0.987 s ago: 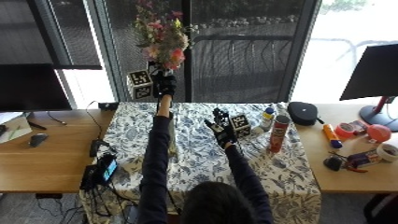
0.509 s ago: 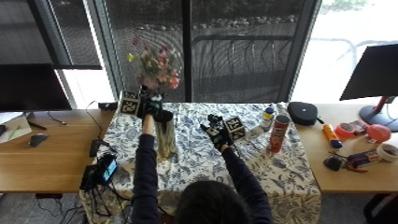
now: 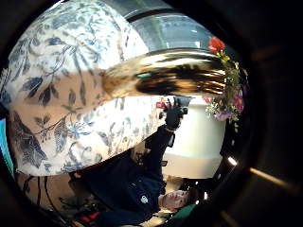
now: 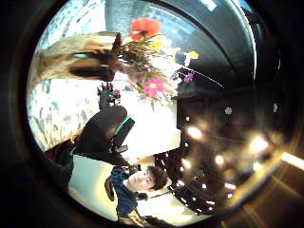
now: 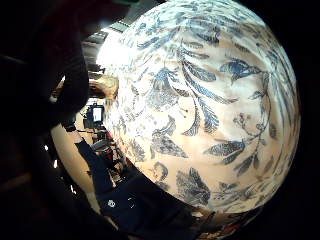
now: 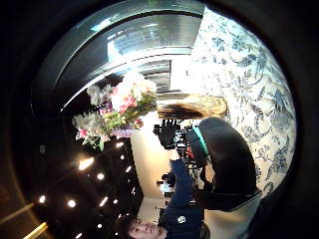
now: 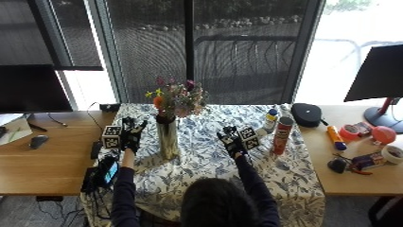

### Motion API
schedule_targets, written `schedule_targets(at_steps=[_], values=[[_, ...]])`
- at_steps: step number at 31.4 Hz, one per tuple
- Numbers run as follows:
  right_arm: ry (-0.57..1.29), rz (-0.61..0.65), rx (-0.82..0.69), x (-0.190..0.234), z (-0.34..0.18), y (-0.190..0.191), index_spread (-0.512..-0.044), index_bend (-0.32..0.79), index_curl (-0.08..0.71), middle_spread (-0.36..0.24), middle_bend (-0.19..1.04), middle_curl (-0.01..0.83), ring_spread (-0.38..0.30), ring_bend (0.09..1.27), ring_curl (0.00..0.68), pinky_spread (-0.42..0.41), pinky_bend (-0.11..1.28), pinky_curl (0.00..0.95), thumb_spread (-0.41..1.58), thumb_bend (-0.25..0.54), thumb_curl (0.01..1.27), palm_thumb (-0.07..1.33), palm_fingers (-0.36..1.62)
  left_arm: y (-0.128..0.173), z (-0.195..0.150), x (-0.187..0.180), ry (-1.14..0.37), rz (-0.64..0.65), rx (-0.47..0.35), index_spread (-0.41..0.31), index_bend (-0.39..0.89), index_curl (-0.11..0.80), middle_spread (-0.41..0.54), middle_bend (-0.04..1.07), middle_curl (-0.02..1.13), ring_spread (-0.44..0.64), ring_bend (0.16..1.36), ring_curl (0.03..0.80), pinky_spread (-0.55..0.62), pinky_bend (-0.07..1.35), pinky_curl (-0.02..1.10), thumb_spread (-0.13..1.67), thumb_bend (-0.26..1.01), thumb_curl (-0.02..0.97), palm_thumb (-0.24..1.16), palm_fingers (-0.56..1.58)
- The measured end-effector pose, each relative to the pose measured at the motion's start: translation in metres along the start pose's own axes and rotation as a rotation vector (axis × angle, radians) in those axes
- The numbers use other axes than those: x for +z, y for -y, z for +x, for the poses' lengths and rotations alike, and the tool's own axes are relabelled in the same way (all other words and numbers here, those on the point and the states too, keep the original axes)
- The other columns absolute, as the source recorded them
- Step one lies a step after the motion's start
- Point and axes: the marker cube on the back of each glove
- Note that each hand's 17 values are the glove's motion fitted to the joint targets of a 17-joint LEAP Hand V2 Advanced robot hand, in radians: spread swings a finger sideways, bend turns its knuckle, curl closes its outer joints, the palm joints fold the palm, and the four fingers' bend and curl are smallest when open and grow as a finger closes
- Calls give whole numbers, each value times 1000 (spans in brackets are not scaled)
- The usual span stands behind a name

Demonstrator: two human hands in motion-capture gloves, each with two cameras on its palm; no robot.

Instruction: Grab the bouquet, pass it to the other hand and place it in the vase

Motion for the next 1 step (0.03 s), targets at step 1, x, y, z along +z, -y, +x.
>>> schedule_targets(at_steps=[1], values=[[-6,8,-6,-1,7,3,-400,161,265,-144,181,325,87,349,304,261,534,338,1143,-16,312,660,70,0,0,0,0,-1,0,96,37,331,392,146,386,460,509,343,456,368,398,929,-62,476,472,-207]])
